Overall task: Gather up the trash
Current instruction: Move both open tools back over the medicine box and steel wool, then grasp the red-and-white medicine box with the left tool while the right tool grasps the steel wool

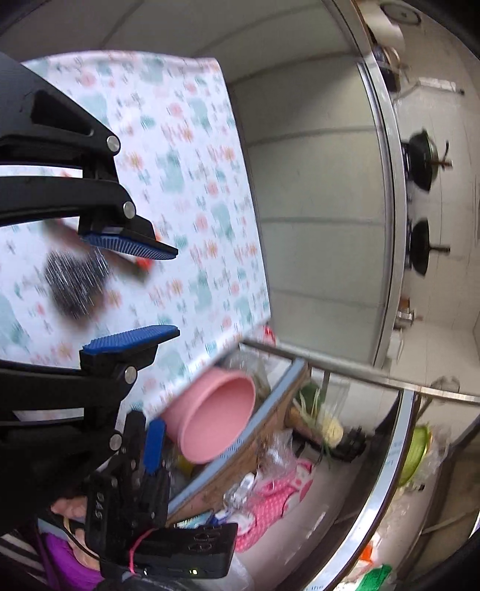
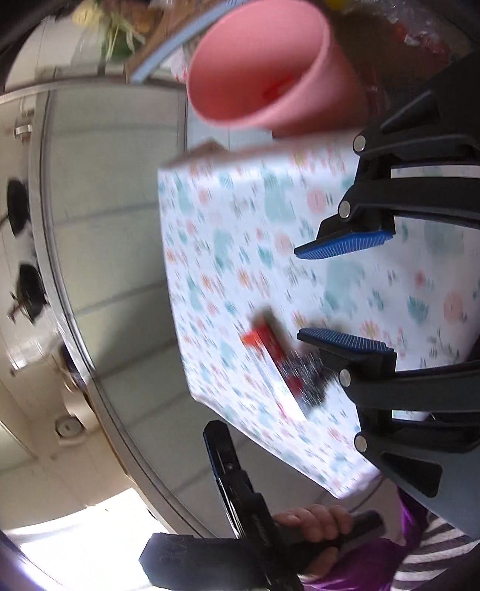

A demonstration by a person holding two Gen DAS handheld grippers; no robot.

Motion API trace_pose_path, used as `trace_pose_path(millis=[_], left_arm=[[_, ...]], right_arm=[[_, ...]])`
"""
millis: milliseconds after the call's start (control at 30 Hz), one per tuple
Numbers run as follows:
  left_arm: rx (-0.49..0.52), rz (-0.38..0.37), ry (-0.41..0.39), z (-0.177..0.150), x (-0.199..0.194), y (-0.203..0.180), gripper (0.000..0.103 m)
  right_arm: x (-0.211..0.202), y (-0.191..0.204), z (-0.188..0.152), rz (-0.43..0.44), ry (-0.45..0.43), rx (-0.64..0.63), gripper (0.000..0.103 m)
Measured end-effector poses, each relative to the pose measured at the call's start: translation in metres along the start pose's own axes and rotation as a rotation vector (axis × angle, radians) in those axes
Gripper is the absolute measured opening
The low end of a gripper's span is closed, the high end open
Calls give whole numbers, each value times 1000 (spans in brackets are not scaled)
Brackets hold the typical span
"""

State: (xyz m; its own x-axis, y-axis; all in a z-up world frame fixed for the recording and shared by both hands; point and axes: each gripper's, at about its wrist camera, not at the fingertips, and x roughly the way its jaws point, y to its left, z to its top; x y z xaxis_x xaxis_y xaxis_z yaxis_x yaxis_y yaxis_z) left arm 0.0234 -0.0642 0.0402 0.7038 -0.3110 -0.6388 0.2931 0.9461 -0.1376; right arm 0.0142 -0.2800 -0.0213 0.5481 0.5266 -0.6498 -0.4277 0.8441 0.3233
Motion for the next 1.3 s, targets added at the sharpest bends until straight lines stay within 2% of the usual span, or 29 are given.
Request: trace_pose_path(millis=[167, 367, 600, 733, 767, 833, 900, 1067, 1133, 1300], left_arm=[[-77, 80, 41, -34, -12, 46, 36], [-136, 91, 95, -62, -8, 68, 36], [-85, 67, 109, -72, -6, 63, 36], [-57, 50, 136, -66, 7, 67, 36], [-49, 39, 148, -63, 12, 67, 36], [-28, 22, 177, -60, 22, 67, 36], [13, 23, 203, -57, 32, 64, 36], [133, -6, 273, -54, 58, 54, 41], [168, 8, 279, -53, 65, 53, 45], [181, 2, 314, -48, 80, 56, 47]], right_arm=[[28, 35, -4, 76, 82, -81, 44], [63, 63, -3, 119, 158, -146, 54], [102, 74, -6, 112, 247, -191, 56], [115, 76, -9, 111, 249, -203, 56], [117, 76, -9, 112, 250, -207, 55], [117, 77, -11, 122, 257, -216, 34], [112, 73, -10, 96, 235, -217, 28], [91, 49, -7, 52, 177, -144, 26], [84, 36, -6, 34, 164, -108, 26], [77, 12, -3, -20, 132, -50, 26]])
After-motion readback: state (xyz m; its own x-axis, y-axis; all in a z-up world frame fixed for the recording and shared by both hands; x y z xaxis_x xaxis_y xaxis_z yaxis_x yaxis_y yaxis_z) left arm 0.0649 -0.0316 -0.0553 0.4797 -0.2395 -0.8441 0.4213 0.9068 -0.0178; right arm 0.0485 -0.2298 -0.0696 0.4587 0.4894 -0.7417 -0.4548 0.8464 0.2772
